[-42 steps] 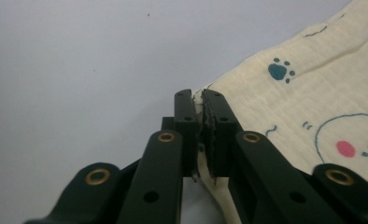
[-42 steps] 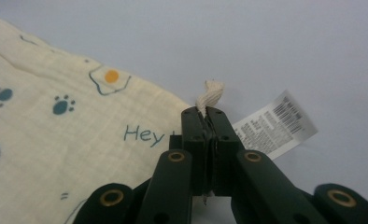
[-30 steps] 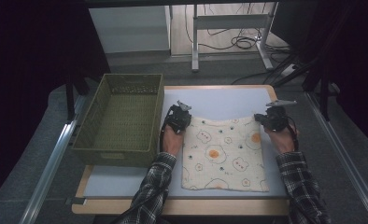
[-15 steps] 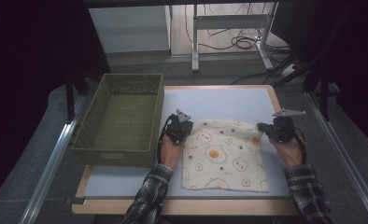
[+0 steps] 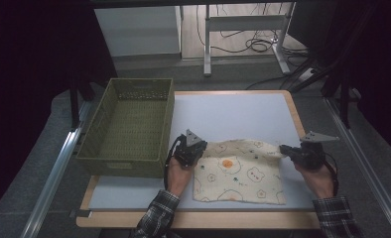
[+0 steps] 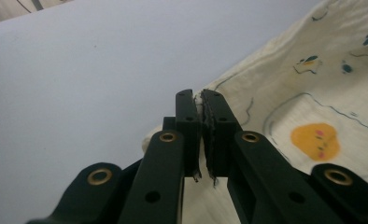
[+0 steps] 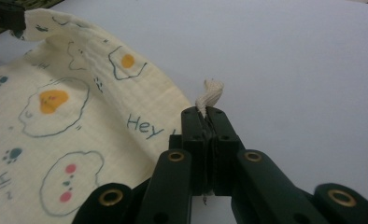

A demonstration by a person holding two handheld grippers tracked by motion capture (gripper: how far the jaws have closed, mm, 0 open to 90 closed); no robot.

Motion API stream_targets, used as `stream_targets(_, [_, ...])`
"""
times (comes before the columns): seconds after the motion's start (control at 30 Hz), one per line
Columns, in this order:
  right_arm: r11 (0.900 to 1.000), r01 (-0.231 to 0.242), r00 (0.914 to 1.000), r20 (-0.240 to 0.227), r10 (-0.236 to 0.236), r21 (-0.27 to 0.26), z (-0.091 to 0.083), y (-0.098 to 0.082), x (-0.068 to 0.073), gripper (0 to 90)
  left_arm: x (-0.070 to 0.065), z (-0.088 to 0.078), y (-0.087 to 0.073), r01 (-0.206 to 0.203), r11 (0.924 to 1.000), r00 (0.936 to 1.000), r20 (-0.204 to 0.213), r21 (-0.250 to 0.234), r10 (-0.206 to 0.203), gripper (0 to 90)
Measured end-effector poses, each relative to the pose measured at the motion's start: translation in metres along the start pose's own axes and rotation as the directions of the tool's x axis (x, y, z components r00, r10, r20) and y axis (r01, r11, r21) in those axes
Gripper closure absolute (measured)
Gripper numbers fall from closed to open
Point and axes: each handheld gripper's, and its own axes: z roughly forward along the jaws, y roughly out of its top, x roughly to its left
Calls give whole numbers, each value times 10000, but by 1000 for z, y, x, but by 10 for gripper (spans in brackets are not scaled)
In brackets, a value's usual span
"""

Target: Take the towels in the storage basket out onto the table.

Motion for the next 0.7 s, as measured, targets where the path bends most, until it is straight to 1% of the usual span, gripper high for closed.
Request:
stream_targets(0.13, [10000,57,9999,-108,-57,-4,-6,-8,6,873,-7,-11,-4,-116,9999,9998,134,-61,116,859])
stream_targets(0.23, [10000,82,9999,-123,-82,-38,-10,-14,9,871,-11,-15,-9,-233,9997,9994,263,4,233,858])
stream_targets(0.37, [9999,11,9997,-252,-15,-156,-15,-24,14,870,-14,-19,-18,-150,9998,9988,477,120,144,858])
stream_targets(0.5, [9998,120,9991,-394,-126,-146,-21,-32,21,870,-20,-25,-26,-246,9991,9976,660,339,223,857])
stream_targets(0.57, [9998,118,9987,-497,-125,-146,-23,-37,25,869,-23,-29,-29,-230,9993,9971,738,302,207,857])
stream_targets(0.7, [9998,201,9984,-525,-204,-48,-27,-46,32,868,-26,-38,-36,-136,9997,9957,917,195,117,857])
